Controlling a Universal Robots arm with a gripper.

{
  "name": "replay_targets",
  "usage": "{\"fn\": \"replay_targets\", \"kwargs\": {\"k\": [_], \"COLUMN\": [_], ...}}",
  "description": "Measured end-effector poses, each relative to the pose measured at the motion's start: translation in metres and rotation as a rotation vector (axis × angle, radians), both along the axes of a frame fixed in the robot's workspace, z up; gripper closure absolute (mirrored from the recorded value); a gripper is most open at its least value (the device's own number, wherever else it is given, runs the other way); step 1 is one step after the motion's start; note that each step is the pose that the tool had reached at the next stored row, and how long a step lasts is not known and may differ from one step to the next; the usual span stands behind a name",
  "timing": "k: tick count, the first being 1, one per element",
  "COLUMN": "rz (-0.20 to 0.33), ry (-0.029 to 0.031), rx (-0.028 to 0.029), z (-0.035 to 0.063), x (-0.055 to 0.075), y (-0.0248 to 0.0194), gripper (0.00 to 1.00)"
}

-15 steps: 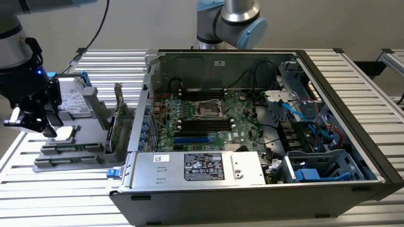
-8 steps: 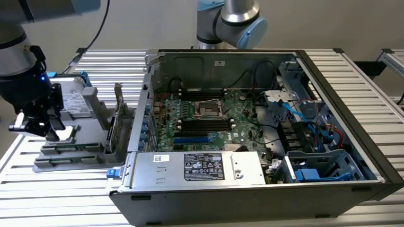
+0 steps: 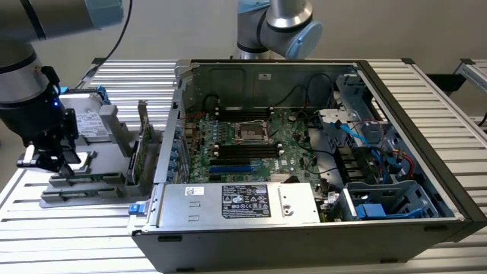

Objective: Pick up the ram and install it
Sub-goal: 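Pick up the ram and move it above insertion slot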

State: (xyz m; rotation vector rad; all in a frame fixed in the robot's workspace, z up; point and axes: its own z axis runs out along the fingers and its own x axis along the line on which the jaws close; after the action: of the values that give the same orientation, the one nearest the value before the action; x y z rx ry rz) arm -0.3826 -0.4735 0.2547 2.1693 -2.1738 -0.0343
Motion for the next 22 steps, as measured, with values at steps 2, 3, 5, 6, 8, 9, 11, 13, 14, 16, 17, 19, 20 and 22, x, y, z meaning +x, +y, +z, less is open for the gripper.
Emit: {"fn": "replay_targets", "kwargs": {"k": [2, 3, 5, 6, 8, 9, 11, 13, 14, 16, 17, 19, 20, 22], "rz": [0.005, 0.008, 0.014, 0.018, 0.027, 0.033, 0.045, 0.061, 0.070, 0.089, 0.097, 0.109, 0.114, 0.118], "ry": [-0.0001, -0.0002, -0.0001, 0.0000, -0.0001, -0.0002, -0.0002, -0.0002, -0.0001, -0.0002, -0.0003, -0.0004, -0.0005, -0.0013], "rx": [0.0000, 0.0001, 0.0001, -0.0001, 0.0000, 0.0001, 0.0001, 0.0001, 0.0000, 0.0001, 0.0001, 0.0001, 0.0001, 0.0000], "z": [-0.0035, -0.0053, -0.0087, -0.0105, -0.0142, -0.0161, -0.0196, -0.0233, -0.0251, -0.0287, -0.0306, -0.0339, -0.0355, -0.0393], "x": [0.000, 0.000, 0.000, 0.000, 0.000, 0.000, 0.000, 0.000, 0.000, 0.000, 0.000, 0.000, 0.001, 0.002], "y": [-0.0031, -0.0049, -0.0086, -0.0103, -0.0128, -0.0137, -0.0152, -0.0159, -0.0162, -0.0165, -0.0167, -0.0167, -0.0168, -0.0169], "gripper": [0.64, 0.64, 0.64, 0.64, 0.64, 0.64, 0.64, 0.64, 0.64, 0.64, 0.64, 0.64, 0.64, 0.64]}}
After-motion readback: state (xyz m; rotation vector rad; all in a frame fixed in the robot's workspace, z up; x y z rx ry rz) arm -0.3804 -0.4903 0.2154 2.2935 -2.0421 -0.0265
